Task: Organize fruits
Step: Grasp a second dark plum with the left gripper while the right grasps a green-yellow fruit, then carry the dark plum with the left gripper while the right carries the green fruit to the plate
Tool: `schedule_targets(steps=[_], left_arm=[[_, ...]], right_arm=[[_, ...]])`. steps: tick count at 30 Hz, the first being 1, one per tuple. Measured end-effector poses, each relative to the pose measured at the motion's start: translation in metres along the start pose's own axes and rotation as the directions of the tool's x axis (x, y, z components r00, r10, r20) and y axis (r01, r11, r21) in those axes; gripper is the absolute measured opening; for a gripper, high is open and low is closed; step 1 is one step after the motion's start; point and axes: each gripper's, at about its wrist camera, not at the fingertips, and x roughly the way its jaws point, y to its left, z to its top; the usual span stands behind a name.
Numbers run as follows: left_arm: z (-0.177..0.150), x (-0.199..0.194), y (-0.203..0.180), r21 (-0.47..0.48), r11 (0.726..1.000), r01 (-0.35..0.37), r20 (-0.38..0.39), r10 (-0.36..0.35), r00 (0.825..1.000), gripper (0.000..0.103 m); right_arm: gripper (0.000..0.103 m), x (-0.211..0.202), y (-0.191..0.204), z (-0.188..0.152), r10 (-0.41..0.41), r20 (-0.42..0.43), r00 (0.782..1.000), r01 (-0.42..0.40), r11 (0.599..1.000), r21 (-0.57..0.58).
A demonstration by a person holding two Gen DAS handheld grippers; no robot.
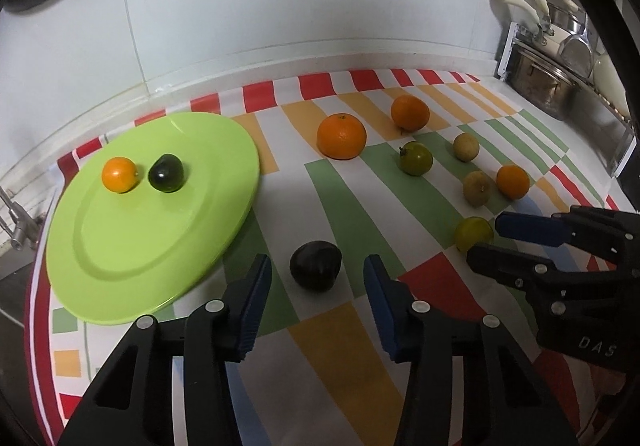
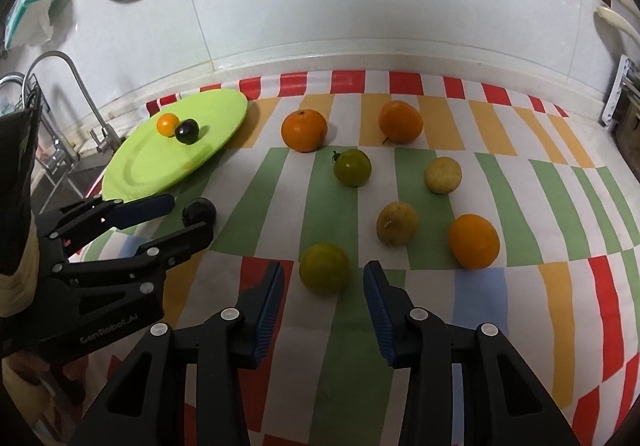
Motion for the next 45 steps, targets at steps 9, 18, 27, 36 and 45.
schedule_targets(steps=[9, 18, 27, 36, 45], left_arm=[[0.003, 0.011, 0.002, -0.024, 1.000, 0.010, -0.031, -0.011, 0.999, 0.029], [0.002, 0.005, 0.003, -0.033, 0.999, 0.020, -0.022, -0.021, 1.000, 0.027], [0.006, -0.024, 0.001, -0.040, 0.999, 0.010, 0.028, -0.008, 1.000, 0.027], [0.009, -0.056, 0.004, -0.059, 0.998, -0.010, 0.091, 0.015, 0.996, 0.027], [0.010, -0.084, 0.008, -0.088, 0.996, -0.036, 0.148, 0.048, 0.988, 0.027]], right_arm=[[0.033, 0.010, 0.001, 0.000, 0.009, -0.014, 1.000, -0.009, 1.000, -0.006], [0.030, 0.011, 0.001, 0.000, 0.014, -0.008, 1.000, -0.014, 1.000, -0.013], [0.030, -0.009, 0.005, 0.004, 0.032, 0.043, 0.999, -0.031, 0.999, -0.020], [0.030, -0.031, 0.017, 0.012, 0.058, 0.097, 0.994, -0.054, 0.998, -0.044], [0.030, -0.053, 0.033, 0.020, 0.096, 0.153, 0.984, -0.083, 0.993, -0.086]])
